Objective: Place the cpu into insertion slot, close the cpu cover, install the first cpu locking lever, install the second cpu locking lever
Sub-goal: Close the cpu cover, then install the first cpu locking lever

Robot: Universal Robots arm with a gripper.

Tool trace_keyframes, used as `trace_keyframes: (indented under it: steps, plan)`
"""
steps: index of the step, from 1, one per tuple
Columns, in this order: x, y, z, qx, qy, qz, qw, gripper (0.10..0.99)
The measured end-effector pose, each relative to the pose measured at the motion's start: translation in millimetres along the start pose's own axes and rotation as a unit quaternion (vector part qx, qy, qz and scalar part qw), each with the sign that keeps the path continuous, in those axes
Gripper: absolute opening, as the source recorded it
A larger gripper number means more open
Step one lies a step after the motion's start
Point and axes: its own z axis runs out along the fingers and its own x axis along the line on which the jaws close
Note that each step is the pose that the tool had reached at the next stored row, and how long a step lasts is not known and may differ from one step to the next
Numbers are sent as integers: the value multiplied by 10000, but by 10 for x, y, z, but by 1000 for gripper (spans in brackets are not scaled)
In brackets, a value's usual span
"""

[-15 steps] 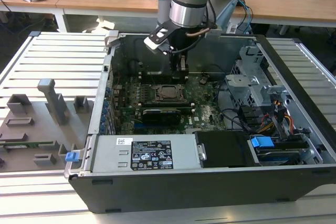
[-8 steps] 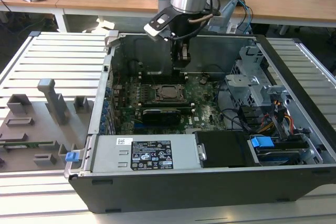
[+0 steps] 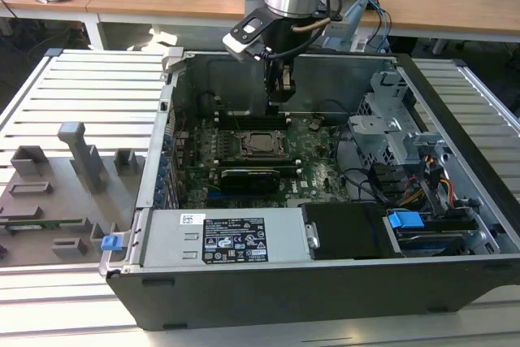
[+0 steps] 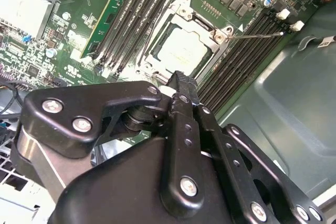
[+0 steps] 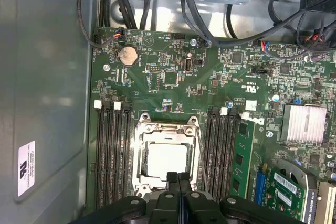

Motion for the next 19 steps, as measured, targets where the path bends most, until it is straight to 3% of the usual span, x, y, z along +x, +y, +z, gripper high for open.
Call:
trace_keyframes:
  steps: [10, 15, 19]
  plan:
    - [-1, 0, -7, -1, -5, -43, 10000, 106]
    - [0, -1, -6, -25, -36, -525, 9986, 106]
    - [0, 0, -6, -42, -59, -883, 9961, 106]
